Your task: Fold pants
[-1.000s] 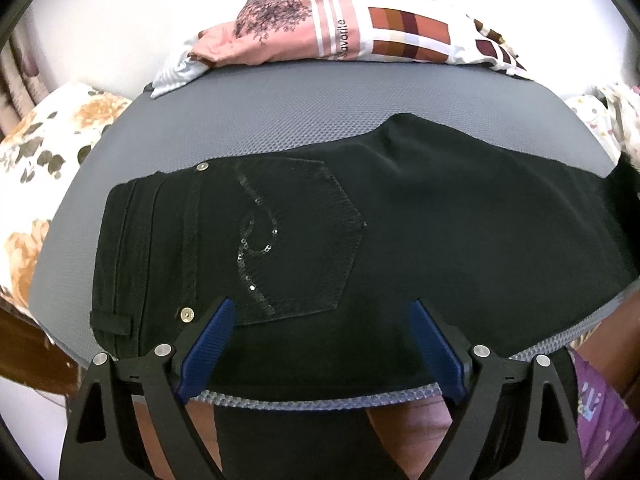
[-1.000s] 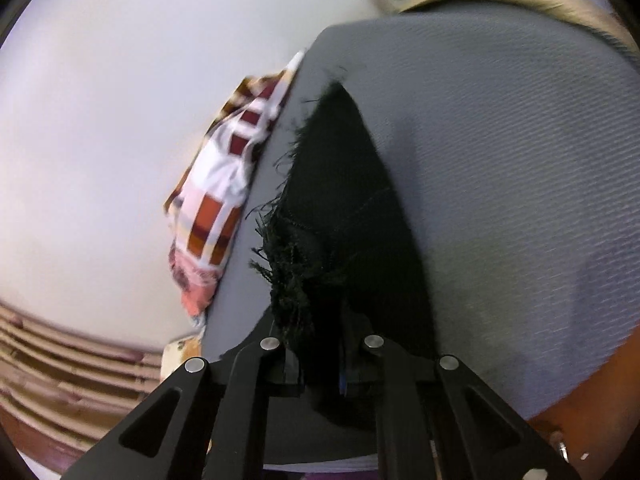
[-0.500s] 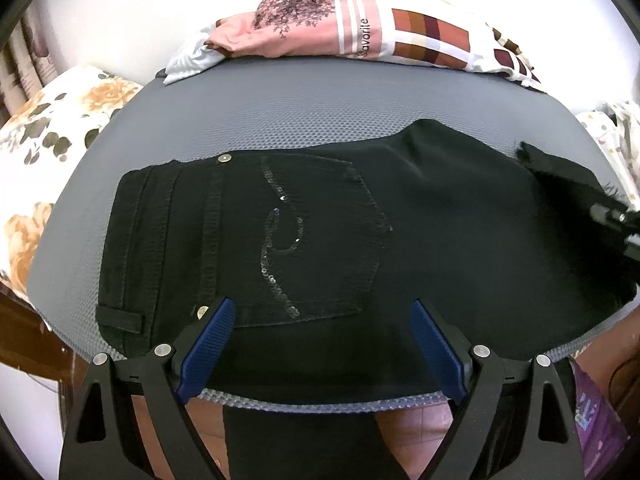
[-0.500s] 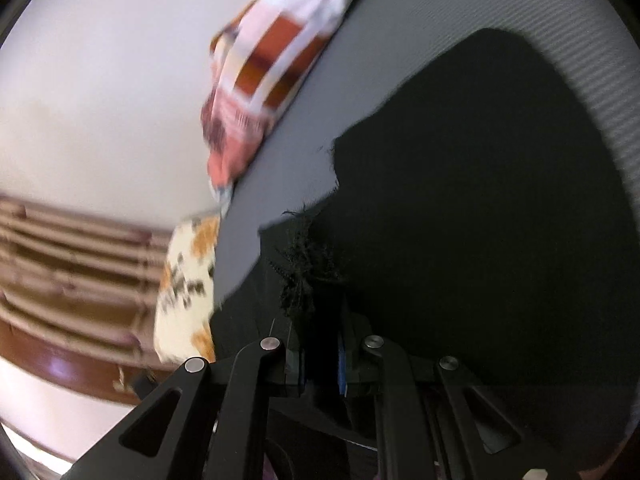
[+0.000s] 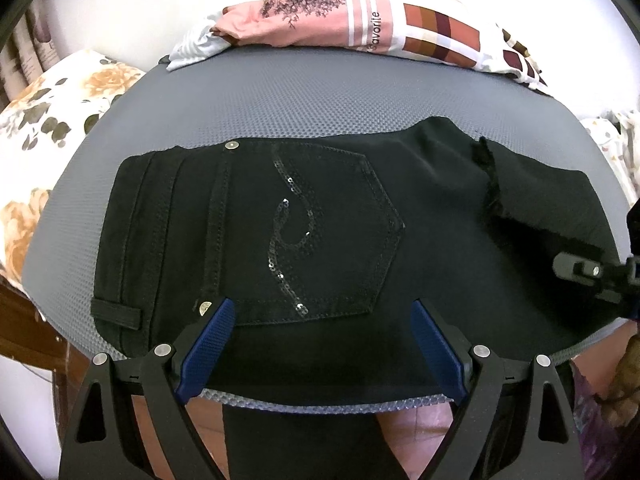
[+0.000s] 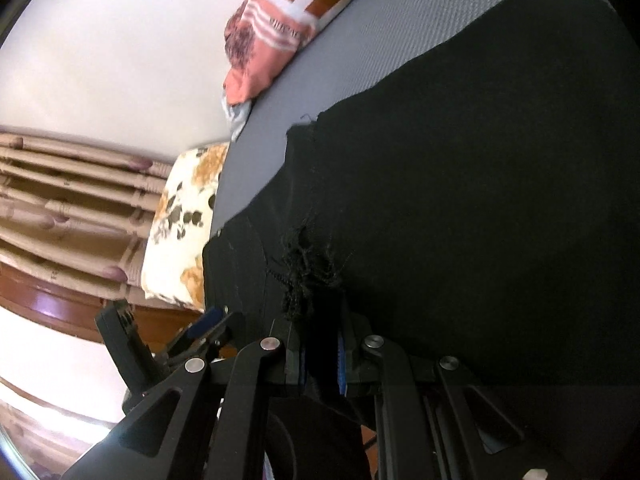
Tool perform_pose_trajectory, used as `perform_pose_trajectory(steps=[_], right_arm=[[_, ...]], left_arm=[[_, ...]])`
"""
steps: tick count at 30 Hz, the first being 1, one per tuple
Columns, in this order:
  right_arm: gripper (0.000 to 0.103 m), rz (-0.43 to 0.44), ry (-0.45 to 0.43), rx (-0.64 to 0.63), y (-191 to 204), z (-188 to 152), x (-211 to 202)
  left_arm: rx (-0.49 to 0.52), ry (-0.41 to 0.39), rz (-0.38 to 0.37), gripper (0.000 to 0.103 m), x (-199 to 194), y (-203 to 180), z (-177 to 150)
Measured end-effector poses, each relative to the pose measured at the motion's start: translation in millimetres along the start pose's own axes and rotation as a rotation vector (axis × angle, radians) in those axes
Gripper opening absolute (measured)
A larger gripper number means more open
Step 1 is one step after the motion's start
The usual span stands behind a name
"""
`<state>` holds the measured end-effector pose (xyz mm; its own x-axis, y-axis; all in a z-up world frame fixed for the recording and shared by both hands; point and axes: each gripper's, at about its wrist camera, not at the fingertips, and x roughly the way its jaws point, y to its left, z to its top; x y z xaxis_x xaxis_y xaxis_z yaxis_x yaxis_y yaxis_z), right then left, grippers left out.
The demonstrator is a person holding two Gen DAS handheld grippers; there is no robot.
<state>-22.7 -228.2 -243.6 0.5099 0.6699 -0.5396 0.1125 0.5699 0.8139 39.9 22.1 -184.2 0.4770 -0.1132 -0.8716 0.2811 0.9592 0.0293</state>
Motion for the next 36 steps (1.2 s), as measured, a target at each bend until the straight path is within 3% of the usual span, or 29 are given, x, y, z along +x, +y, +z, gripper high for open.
perform_pose_trajectory(steps=[20, 25, 28, 30, 33, 36], right_arm=[[0.016, -0.135, 0.073, -0.246, 31.9, -27.3, 21.3], [0.024, -0.080, 0.105, -0.230, 33.7, -30.3, 30.1], [0.027, 0.107, 0.142, -0.142, 28.6, -24.3, 23.9], [0.027, 0.191, 0.074, -0.053, 13.8, -11.3, 1.4], [0.027, 0.148, -0.070, -0.007, -13.2, 2.6, -46.1], [0.027, 0.132, -0.107, 0.026, -33.0, -0.8, -71.7]], left_arm=[[-0.008, 0.016, 0.000, 0.089, 5.3, 3.1, -0.4], [0.007, 0.021, 0.008, 0.089, 7.8, 0.0, -2.0], [0.015, 0.016, 0.020, 0.089, 6.2, 0.4, -1.9], [0.010, 0.002, 0.023, 0.089, 2.6, 2.6, -0.9], [-0.006, -0.002, 0.013, 0.089, 0.6, 6.1, 0.7], [-0.016, 0.007, 0.002, 0.089, 1.7, 6.7, 0.9]])
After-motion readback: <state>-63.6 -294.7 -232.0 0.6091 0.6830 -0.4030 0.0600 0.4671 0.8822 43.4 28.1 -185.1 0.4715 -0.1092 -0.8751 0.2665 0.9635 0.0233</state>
